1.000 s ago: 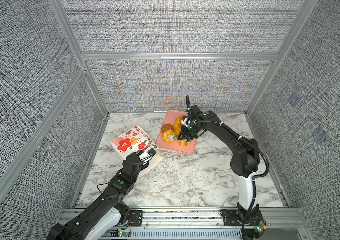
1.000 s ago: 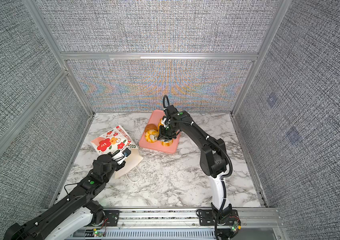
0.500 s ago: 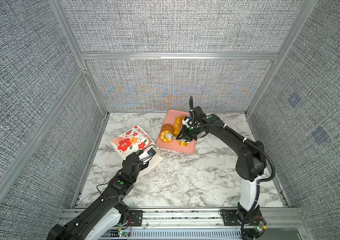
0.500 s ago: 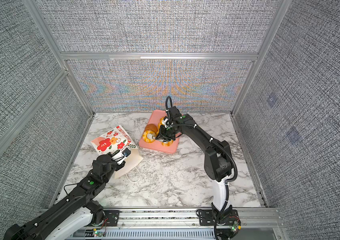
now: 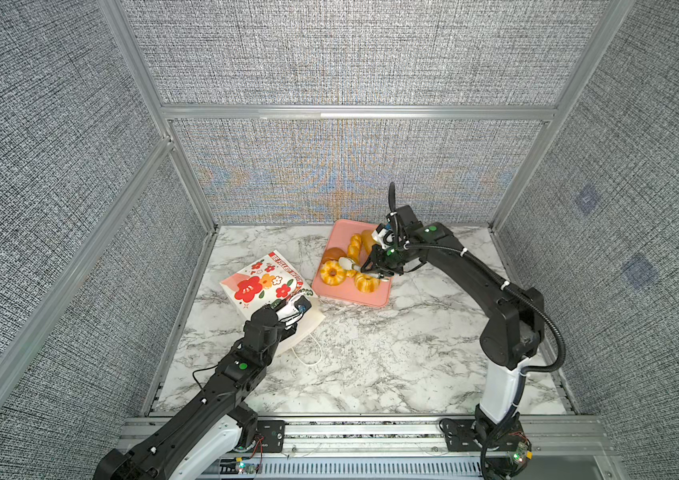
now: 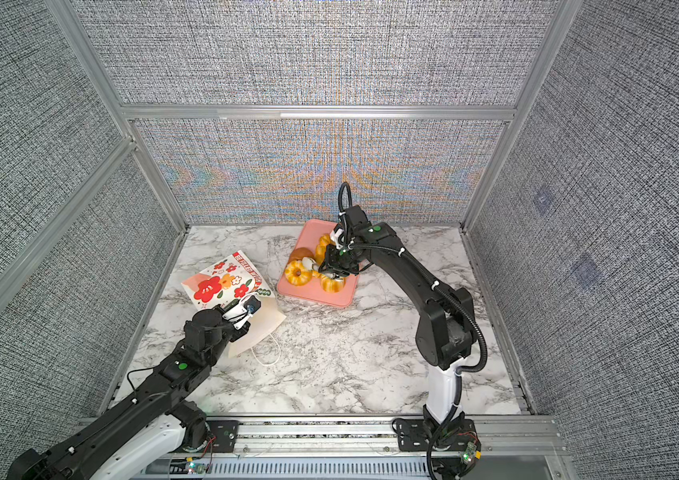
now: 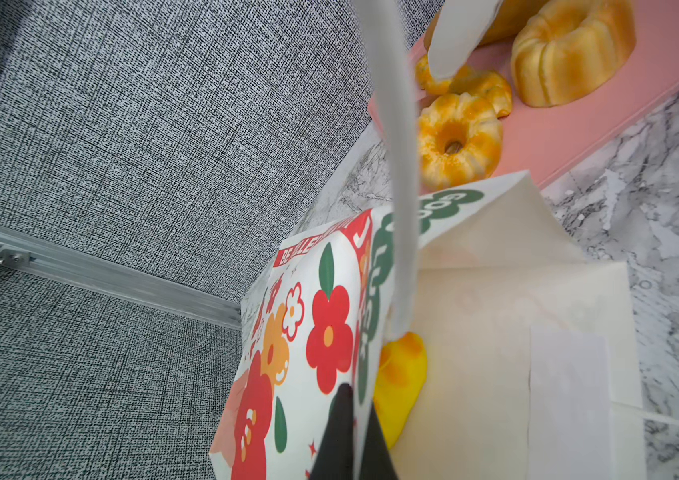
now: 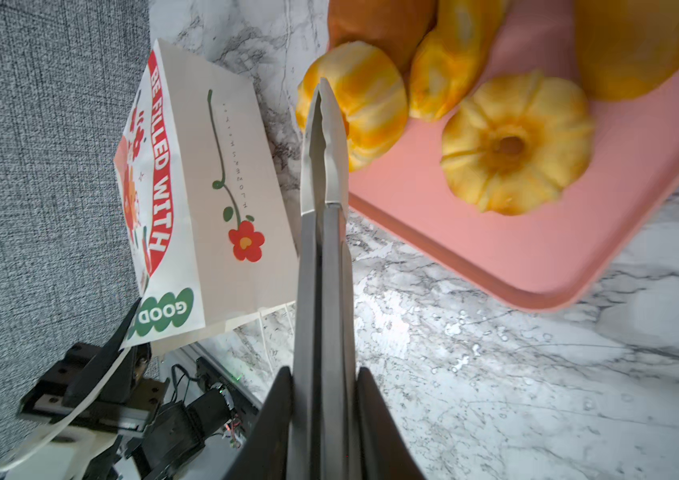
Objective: Take the fake bread out of the paper bag
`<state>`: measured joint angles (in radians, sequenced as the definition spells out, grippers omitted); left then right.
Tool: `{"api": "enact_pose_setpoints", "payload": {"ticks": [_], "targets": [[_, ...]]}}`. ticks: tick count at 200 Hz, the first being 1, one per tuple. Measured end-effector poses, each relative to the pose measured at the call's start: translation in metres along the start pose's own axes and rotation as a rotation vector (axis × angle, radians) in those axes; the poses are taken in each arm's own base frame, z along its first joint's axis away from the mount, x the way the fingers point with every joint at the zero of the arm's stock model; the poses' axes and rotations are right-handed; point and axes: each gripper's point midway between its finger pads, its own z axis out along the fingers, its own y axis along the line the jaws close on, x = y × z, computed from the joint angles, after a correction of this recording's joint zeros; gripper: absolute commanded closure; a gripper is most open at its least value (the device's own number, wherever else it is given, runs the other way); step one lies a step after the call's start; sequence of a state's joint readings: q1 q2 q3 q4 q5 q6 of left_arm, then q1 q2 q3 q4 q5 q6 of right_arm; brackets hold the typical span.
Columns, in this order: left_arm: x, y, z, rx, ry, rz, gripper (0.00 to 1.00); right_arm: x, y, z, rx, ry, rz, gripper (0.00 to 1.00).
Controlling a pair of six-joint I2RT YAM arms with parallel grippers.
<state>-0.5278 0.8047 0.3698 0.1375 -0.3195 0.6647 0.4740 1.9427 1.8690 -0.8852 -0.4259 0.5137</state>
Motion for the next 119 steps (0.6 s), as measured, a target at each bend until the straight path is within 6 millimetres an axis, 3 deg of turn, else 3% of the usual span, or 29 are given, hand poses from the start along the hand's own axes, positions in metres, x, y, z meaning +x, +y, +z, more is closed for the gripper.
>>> {"api": "enact_pose_setpoints", "payload": {"ticks": [31, 62, 83, 119], "targets": [[0.000, -0.001, 0.000, 0.002, 0.002, 0.000, 1.00, -0.034, -0.004, 0.004, -0.004, -0.040, -0.012, 1.00], [0.002, -0.002, 0.001, 0.006, 0.007, 0.001, 1.00, -0.049, -0.002, 0.019, -0.042, -0.030, 0.007, 1.00], [0.002, -0.002, 0.002, 0.006, 0.008, 0.001, 1.00, -0.051, -0.004, 0.033, -0.051, -0.008, 0.025, 1.00], [0.002, -0.002, 0.001, 0.006, 0.007, 0.001, 1.00, -0.037, -0.009, 0.048, -0.046, 0.047, 0.038, 1.00]]}}
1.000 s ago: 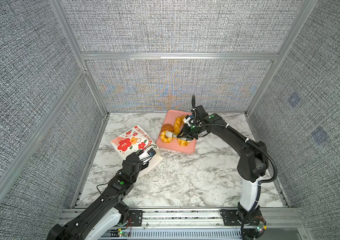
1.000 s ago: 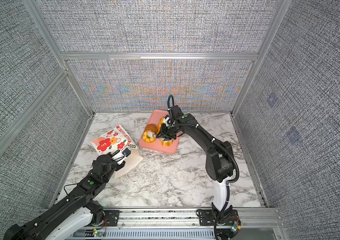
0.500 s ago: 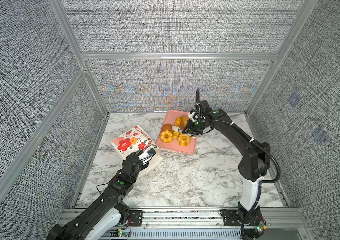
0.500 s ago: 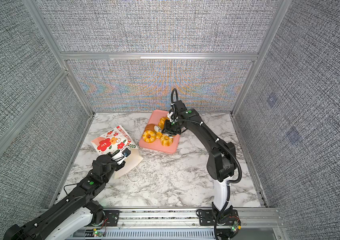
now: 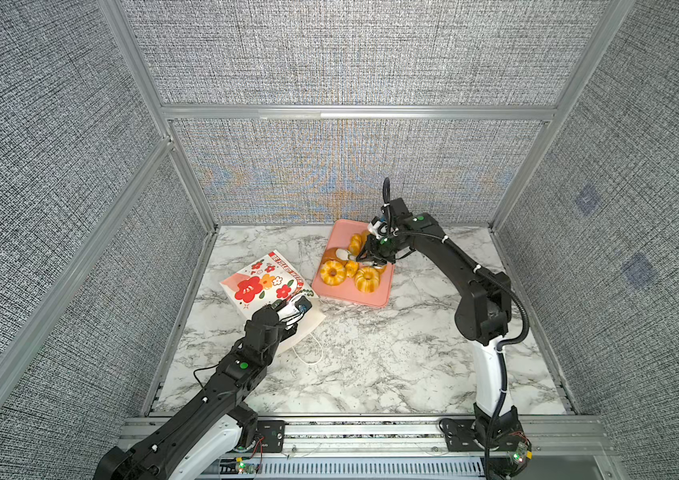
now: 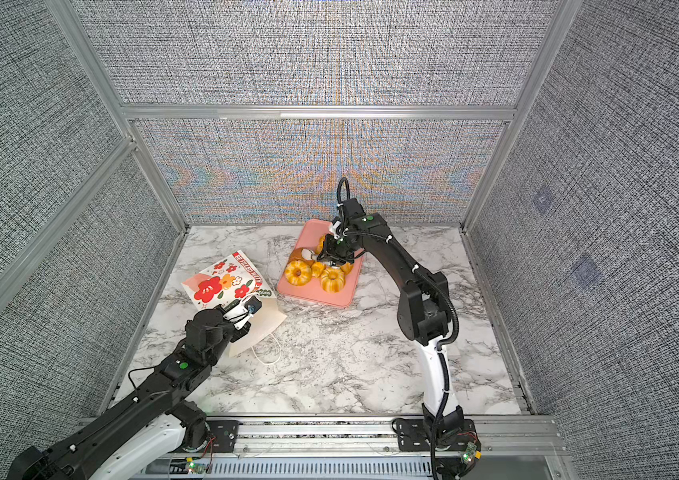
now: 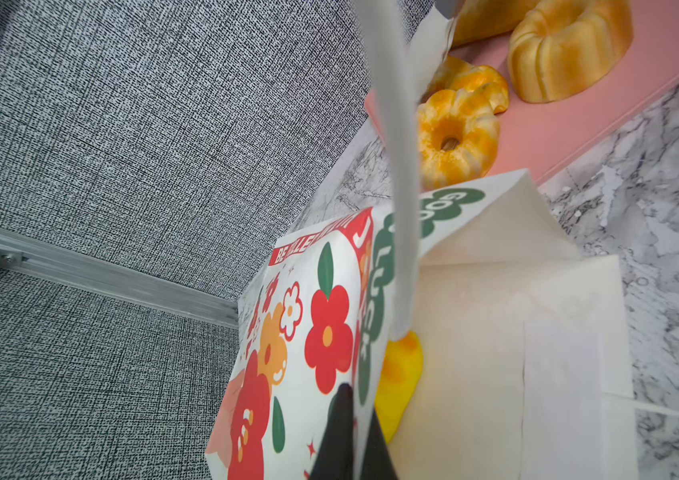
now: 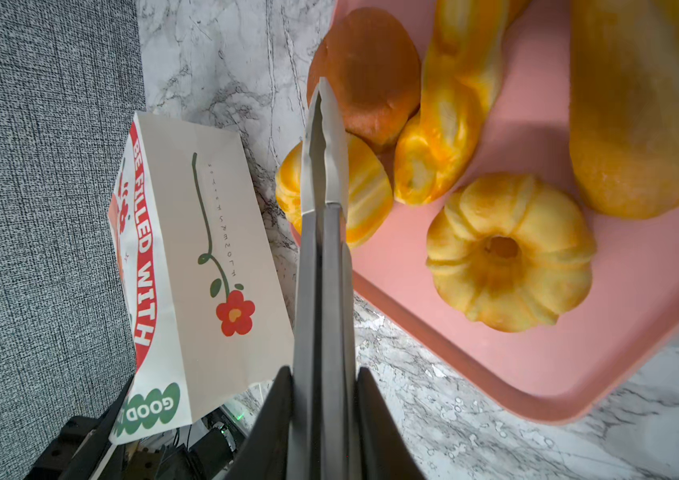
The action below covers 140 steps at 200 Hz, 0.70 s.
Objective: Take the fake bread out of the paper bag
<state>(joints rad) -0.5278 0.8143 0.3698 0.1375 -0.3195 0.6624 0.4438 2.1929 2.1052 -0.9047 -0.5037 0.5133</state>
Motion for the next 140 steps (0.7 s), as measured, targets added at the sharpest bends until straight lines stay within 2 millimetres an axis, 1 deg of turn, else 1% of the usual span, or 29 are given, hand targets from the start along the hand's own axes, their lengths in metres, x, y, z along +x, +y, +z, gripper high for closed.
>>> {"api": "enact_pose_setpoints", "payload": {"ticks": [25, 57, 75, 96, 117, 140], "targets": [[0.000, 0.000, 0.000, -0.001, -0.001, -0.001, 1.00, 0.015, -0.005, 0.004, 0.015, 0.032, 0.007, 1.00], [-0.001, 0.001, -0.001, -0.004, -0.005, -0.003, 1.00, 0.041, -0.012, 0.000, 0.041, 0.066, 0.017, 1.00], [-0.002, 0.002, -0.002, -0.008, -0.009, -0.004, 1.00, 0.047, -0.013, -0.004, 0.056, 0.054, 0.008, 1.00], [-0.001, 0.002, -0.002, -0.007, -0.008, -0.004, 1.00, 0.049, -0.017, -0.010, 0.082, 0.035, 0.003, 1.00], [-0.001, 0.002, -0.001, -0.007, -0.008, -0.008, 1.00, 0.045, -0.018, -0.023, 0.120, -0.008, -0.028, 1.00], [-0.001, 0.002, -0.001, -0.006, -0.008, -0.011, 1.00, 0.043, -0.009, -0.054, 0.141, -0.086, -0.087, 0.99]]}}
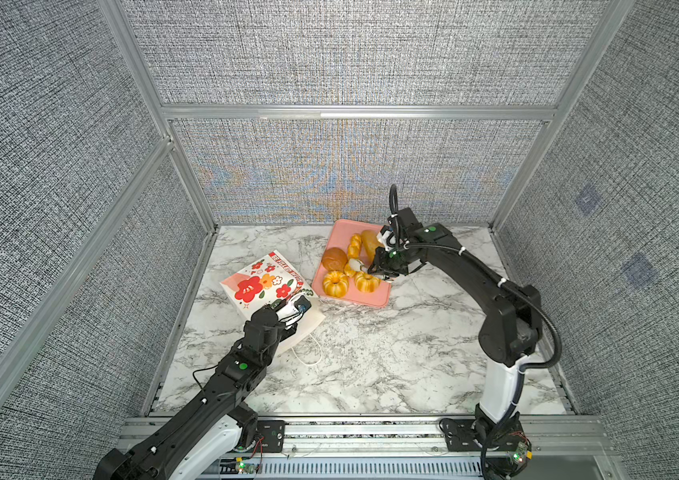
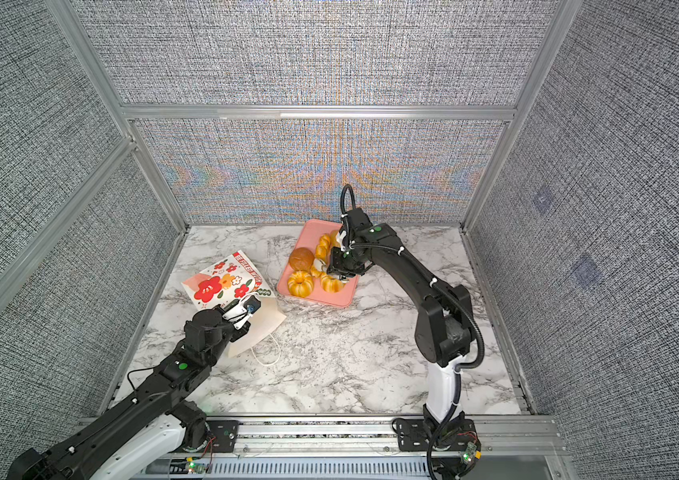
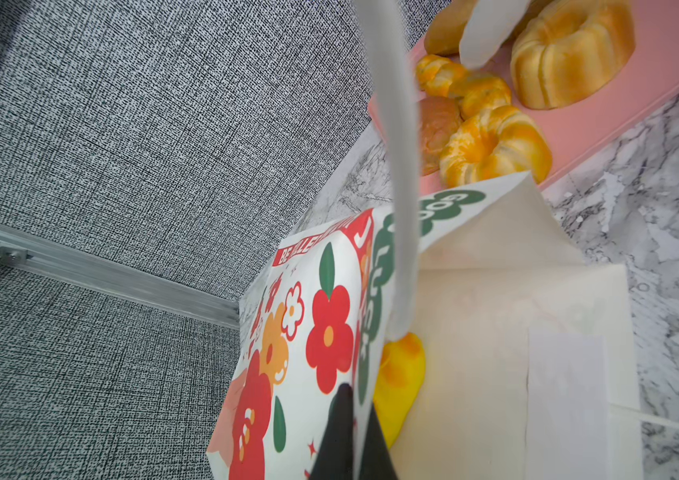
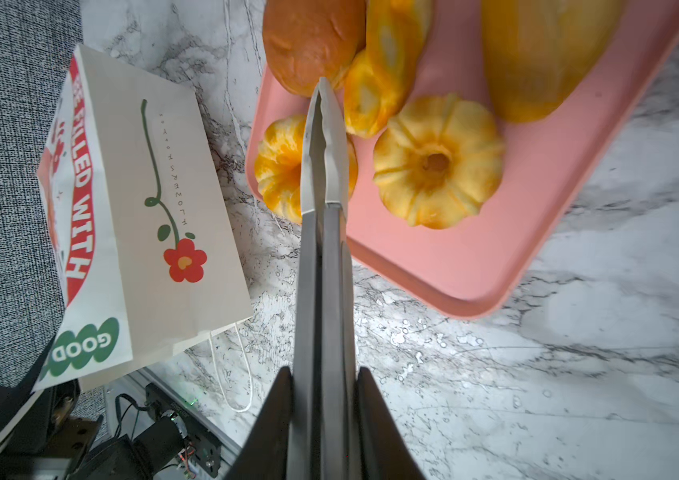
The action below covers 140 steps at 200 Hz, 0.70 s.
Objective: Take the fake bread out of the paper bag
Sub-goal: 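Move the open right tongs back into the paper bag mouth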
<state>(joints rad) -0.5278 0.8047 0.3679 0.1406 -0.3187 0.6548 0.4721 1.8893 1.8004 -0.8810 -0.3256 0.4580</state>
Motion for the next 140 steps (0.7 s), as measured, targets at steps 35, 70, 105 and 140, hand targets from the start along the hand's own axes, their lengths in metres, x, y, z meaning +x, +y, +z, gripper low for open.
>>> {"api": "enact_pose_setpoints", "payload": {"ticks": [35, 70, 105, 140], "targets": [[-0.003, 0.002, 0.000, -0.003, -0.003, 0.000, 1.00, 0.025, 0.000, -0.054, 0.006, -0.096, -0.054, 0.81], [-0.012, 0.008, 0.001, -0.006, -0.018, 0.002, 1.00, 0.101, -0.015, -0.069, -0.032, -0.076, -0.011, 0.74], [-0.014, 0.007, 0.000, 0.012, -0.014, -0.005, 1.00, 0.171, -0.005, -0.064, -0.122, -0.028, 0.002, 0.70], [-0.012, 0.004, -0.002, 0.035, -0.007, -0.015, 1.00, 0.219, 0.026, -0.044, -0.218, 0.050, -0.029, 0.68]]}}
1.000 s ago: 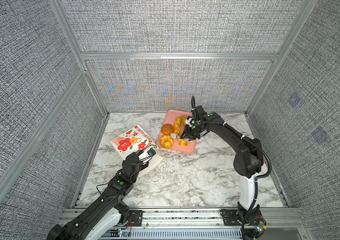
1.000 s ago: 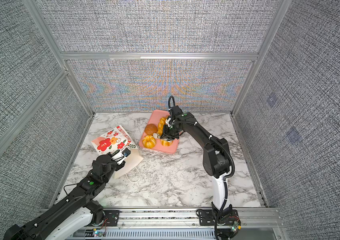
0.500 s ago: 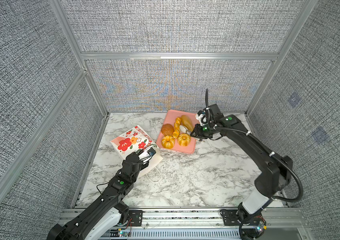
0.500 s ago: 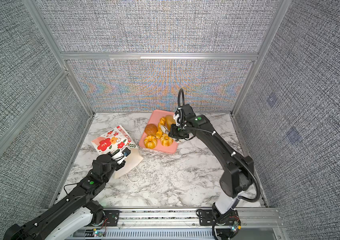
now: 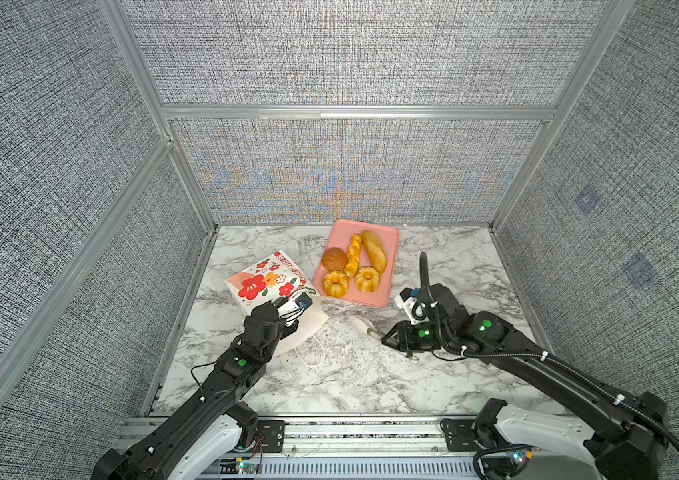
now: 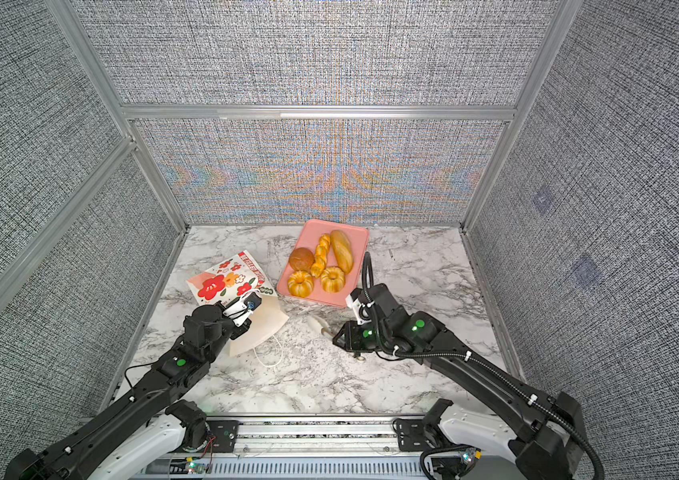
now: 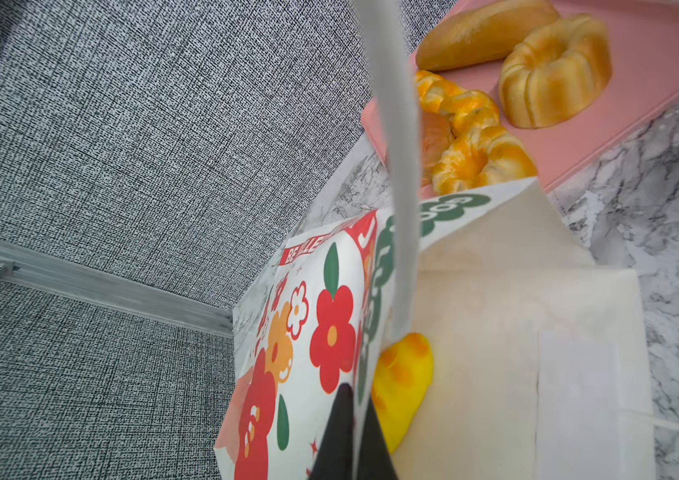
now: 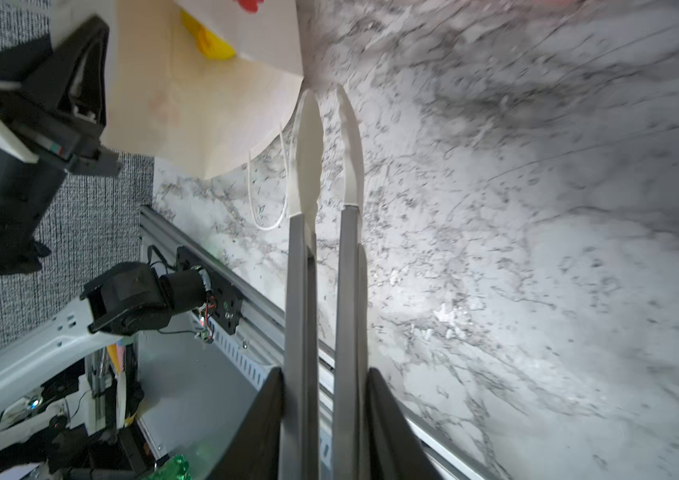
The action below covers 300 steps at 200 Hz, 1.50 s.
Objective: Take the fake bread out of the paper bag
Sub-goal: 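Move the open right tongs back into the paper bag mouth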
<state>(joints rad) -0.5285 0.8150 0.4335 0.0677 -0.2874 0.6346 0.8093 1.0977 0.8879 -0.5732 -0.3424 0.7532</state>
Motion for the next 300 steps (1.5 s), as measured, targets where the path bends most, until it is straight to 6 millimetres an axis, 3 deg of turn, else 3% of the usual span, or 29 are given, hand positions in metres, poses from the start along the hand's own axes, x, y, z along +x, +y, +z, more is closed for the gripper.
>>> {"api": "enact_pose_setpoints", "payload": {"ticks": [20, 48, 104, 133, 175, 223, 240, 300], "targets": [[-0.001, 0.001, -0.001, 0.006, 0.008, -0.013, 1.00, 0.012, 0.020, 0.019, -0.048, 0.041, -0.024, 0.67], [-0.002, 0.002, 0.000, 0.009, 0.014, -0.035, 1.00, 0.011, 0.052, 0.044, -0.119, 0.069, -0.060, 0.67], [-0.001, 0.000, 0.001, 0.015, 0.021, -0.062, 1.00, -0.026, 0.080, 0.088, -0.160, 0.041, -0.098, 0.58], [0.000, -0.001, 0.001, 0.017, 0.024, -0.077, 1.00, -0.035, 0.078, 0.109, -0.162, 0.031, -0.177, 0.58], [-0.002, 0.002, -0.002, 0.008, 0.013, -0.102, 1.00, -0.045, 0.073, 0.109, -0.153, -0.040, -0.467, 0.61], [-0.002, 0.004, -0.005, 0.000, 0.002, -0.121, 1.00, -0.034, 0.026, 0.133, -0.070, -0.115, -0.813, 0.60], [-0.002, 0.004, -0.005, 0.002, 0.005, -0.122, 1.00, -0.036, 0.020, 0.139, -0.057, -0.170, -0.897, 0.59], [0.001, 0.000, -0.002, 0.016, 0.018, -0.120, 1.00, -0.075, 0.051, 0.152, -0.035, -0.345, -1.015, 0.58]]}}
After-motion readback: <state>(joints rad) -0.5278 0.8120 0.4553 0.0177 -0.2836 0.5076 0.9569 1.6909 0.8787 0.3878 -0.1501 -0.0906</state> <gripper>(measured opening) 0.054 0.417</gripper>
